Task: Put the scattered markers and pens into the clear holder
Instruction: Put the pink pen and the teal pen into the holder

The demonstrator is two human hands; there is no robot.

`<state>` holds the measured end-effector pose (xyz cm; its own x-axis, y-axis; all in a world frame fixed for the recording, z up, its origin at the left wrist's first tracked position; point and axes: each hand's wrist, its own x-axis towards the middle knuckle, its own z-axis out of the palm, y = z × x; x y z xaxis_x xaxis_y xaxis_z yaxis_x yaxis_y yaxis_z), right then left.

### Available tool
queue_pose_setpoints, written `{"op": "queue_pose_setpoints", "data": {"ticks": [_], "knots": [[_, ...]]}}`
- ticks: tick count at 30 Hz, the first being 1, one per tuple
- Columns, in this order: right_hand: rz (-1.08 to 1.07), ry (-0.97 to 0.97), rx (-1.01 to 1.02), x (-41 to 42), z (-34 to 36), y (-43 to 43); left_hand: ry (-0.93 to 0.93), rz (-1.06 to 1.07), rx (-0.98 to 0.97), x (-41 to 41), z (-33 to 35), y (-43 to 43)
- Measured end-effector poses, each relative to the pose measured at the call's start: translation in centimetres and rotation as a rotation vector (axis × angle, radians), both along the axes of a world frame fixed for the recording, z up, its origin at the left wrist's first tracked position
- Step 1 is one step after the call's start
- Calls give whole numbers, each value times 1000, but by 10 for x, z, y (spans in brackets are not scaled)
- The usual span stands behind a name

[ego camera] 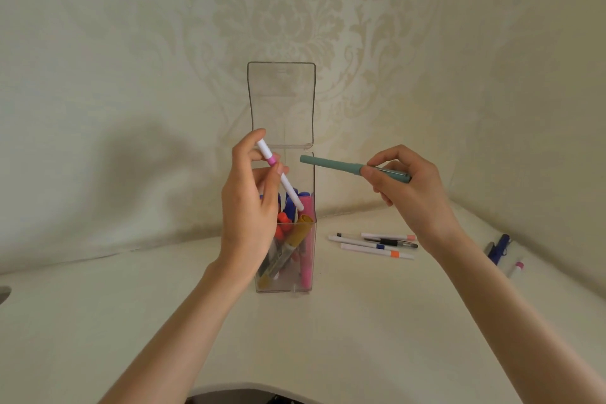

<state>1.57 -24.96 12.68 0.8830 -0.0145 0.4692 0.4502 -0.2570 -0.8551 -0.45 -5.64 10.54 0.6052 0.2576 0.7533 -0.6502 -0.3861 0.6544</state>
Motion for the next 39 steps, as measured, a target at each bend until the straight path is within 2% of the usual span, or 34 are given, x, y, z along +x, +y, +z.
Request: {"op": "queue_pose_setpoints", "data": {"ticks": [2,4,6,11,16,21,27,34,39], "knots": [[4,-2,0,0,1,1,-14,-5,-32,2,-1,2],[5,-2,-14,0,1,2,65,-13,-4,4,-4,3],[5,-7,-38,0,1,4,162,17,132,5,-10,6],[10,-22,-102,-1,2,9,226,127,659,6,-29,13],[9,-6,-83,1,1,11,178,170,772,-2,-28,13],[6,8,-84,4,3,8,199,44,1042,0,-18,12],[15,29,-94,5,0,7,112,70,1100,-4,-19,33],[92,80,-83,3,13,7,98,88,1186,-4,-23,39],[139,109,-228,7,29,20,63,111,1115,5,-25,37]]}}
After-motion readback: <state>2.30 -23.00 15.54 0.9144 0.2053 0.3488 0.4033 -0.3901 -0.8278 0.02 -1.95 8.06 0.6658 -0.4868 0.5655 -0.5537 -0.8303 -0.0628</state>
